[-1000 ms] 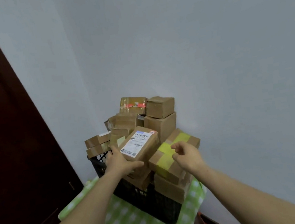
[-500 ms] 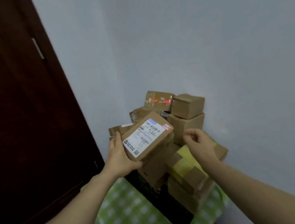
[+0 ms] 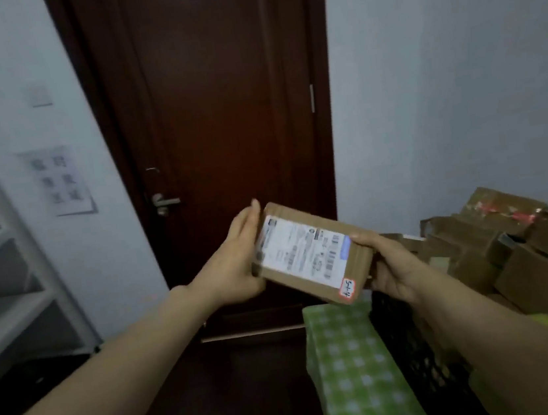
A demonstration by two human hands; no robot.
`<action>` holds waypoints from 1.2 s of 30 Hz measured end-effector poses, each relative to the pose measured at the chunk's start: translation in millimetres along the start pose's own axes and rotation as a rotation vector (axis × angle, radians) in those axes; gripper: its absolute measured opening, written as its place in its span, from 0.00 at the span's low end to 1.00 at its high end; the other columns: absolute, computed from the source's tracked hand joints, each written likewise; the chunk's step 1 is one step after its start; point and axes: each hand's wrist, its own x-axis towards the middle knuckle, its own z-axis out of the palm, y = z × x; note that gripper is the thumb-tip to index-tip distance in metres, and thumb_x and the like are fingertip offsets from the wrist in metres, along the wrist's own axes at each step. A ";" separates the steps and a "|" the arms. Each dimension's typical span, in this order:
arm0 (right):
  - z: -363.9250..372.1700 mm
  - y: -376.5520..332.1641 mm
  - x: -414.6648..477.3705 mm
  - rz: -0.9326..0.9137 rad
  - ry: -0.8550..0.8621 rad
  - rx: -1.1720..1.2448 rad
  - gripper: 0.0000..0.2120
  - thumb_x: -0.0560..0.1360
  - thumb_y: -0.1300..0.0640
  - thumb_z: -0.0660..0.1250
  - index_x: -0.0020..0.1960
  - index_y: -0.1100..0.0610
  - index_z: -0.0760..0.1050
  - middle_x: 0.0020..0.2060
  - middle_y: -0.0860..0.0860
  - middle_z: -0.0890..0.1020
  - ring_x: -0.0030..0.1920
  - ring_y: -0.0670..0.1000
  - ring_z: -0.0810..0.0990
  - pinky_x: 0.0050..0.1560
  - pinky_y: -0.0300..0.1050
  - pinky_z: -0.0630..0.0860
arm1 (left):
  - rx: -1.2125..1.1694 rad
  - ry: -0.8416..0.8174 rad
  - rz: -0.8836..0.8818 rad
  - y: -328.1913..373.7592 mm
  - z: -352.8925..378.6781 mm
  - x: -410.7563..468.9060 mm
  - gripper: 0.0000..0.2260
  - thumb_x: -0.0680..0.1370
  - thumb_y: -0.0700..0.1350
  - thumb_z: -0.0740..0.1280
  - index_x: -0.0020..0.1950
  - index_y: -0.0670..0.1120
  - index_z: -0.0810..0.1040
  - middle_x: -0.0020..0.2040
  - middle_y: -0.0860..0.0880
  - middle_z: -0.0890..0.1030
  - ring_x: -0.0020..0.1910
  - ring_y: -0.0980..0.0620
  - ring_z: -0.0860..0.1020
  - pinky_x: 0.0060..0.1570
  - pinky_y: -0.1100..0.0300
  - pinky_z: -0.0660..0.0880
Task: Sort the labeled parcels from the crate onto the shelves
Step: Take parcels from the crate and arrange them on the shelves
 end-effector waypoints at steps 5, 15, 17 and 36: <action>104.0 17.8 1.3 -0.008 -0.119 0.376 0.18 0.67 0.55 0.70 0.56 0.55 0.77 0.53 0.57 0.81 0.55 0.58 0.79 0.57 0.63 0.75 | -1.080 0.260 -0.739 -14.8 -29.0 -39.3 0.23 0.73 0.46 0.64 0.68 0.45 0.68 0.65 0.44 0.69 0.70 0.43 0.64 0.60 0.46 0.69; 220.5 32.7 -7.5 -0.041 -0.374 0.248 0.05 0.65 0.59 0.71 0.42 0.55 0.80 0.39 0.50 0.85 0.45 0.48 0.80 0.54 0.46 0.74 | -1.142 0.357 -0.650 -55.5 -88.8 -106.9 0.08 0.78 0.45 0.62 0.53 0.48 0.79 0.44 0.48 0.82 0.47 0.52 0.78 0.60 0.51 0.74; 230.7 35.3 -6.4 -0.026 -0.405 0.204 0.10 0.61 0.59 0.72 0.42 0.55 0.80 0.39 0.50 0.85 0.46 0.49 0.79 0.57 0.49 0.73 | -1.138 0.392 -0.663 -61.3 -97.7 -116.0 0.08 0.77 0.44 0.63 0.53 0.46 0.79 0.42 0.48 0.83 0.45 0.52 0.79 0.60 0.52 0.74; 287.0 -7.8 -15.1 -0.600 -0.774 -1.067 0.46 0.63 0.60 0.76 0.75 0.45 0.57 0.66 0.50 0.63 0.64 0.45 0.65 0.50 0.23 0.65 | -0.046 -0.216 -0.530 -82.9 -153.9 -140.4 0.44 0.68 0.41 0.77 0.76 0.45 0.54 0.66 0.53 0.69 0.65 0.54 0.68 0.62 0.66 0.66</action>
